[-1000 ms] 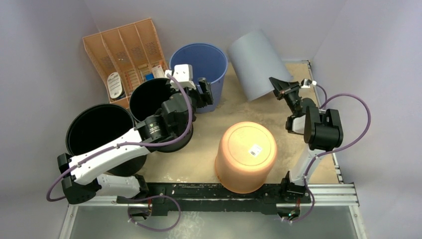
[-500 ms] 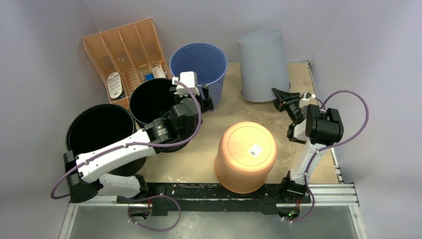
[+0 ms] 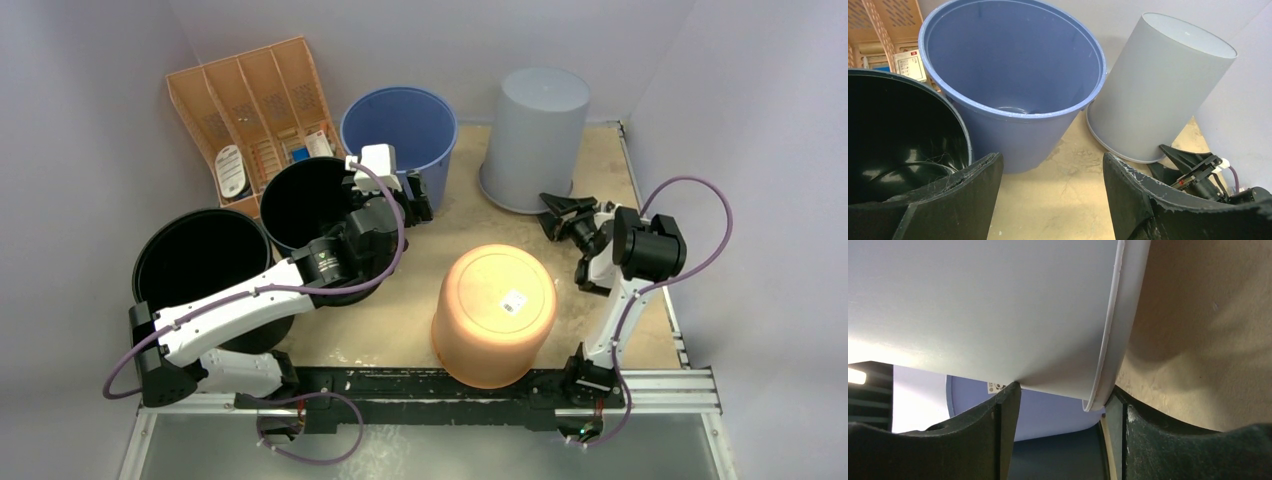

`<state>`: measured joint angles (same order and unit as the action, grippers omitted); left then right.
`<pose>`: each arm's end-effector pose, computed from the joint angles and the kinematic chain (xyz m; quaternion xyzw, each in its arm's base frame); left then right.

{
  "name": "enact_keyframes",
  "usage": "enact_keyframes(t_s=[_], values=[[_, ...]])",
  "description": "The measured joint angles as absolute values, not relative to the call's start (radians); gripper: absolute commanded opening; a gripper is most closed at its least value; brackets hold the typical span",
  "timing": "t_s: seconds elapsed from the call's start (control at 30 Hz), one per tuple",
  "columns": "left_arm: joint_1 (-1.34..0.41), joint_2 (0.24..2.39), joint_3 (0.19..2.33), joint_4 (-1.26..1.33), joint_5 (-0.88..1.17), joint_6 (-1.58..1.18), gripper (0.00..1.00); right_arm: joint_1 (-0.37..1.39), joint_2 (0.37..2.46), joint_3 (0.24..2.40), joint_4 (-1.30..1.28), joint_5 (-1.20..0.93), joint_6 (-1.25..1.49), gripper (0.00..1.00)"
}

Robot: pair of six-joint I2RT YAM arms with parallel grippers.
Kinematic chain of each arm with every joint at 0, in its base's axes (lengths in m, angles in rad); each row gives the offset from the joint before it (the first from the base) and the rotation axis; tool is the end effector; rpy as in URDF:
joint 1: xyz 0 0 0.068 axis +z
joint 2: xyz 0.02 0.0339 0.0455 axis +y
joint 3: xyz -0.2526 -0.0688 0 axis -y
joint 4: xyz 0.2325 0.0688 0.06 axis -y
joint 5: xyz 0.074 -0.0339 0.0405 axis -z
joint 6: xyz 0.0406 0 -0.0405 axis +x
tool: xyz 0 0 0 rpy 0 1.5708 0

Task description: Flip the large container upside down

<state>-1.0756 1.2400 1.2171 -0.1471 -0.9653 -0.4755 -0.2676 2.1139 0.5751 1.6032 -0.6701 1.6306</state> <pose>0.1565 -0.2195 0.3906 -0.0856 0.7354 -0.1463 0.6561 0.3187 -0.0612 0.1061 0.3854 0.5712 0.6087 0.3934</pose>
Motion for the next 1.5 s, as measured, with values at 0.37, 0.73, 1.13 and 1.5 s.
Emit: enact_keyframes(t_s=[0.37,0.73,1.13,1.5], values=[[-1.076,1.239,1.217,-0.182,-0.958,-0.516,0.73,-0.279,1.792,0.584,1.325,-0.672,1.371,0.79],[-1.076,1.238,1.277,-0.317,-0.955,-0.551,0.74,-0.282,1.684,0.632,0.847,-0.610,1.138,0.90],[-1.076,1.237,1.354,-0.471,-0.781,-0.588,0.74,-0.284,1.623,0.686,0.595,-0.539,1.007,0.90],[-1.076,1.318,1.395,-0.596,-0.646,-0.596,0.75,-0.284,1.507,0.839,0.213,-0.395,0.852,0.90]])
